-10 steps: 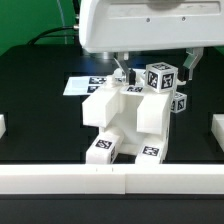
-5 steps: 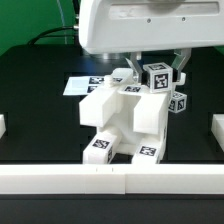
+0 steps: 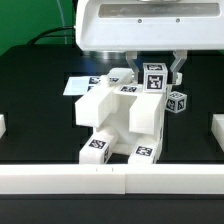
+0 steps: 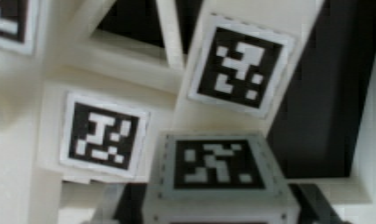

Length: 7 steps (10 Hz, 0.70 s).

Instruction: Assemble chair

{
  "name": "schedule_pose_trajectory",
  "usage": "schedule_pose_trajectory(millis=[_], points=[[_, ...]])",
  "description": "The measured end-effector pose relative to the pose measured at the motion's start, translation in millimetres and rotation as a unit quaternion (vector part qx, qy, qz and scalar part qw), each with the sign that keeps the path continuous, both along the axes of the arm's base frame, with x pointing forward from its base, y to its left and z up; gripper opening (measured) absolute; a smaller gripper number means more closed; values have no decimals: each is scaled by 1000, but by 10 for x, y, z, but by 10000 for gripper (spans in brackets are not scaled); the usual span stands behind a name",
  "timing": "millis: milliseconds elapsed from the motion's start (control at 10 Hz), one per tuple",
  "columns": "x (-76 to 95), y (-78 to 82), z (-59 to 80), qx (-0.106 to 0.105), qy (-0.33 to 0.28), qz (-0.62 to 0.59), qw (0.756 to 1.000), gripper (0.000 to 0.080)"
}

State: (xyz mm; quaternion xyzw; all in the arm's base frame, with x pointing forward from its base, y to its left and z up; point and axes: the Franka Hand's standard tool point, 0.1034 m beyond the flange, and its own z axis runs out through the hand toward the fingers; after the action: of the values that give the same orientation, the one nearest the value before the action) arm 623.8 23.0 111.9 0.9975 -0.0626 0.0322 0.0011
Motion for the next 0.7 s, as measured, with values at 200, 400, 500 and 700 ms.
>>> schedule_pose_trajectory(millis=[200,400,500,700], points=[[2,-3,-4,10,-3,-133,991,271],[1,-2,-10,19,-3,-252,967,271],[0,1,-12,25,-3,-317,948,271],[1,27,-10,33,-2,-384,923,271]])
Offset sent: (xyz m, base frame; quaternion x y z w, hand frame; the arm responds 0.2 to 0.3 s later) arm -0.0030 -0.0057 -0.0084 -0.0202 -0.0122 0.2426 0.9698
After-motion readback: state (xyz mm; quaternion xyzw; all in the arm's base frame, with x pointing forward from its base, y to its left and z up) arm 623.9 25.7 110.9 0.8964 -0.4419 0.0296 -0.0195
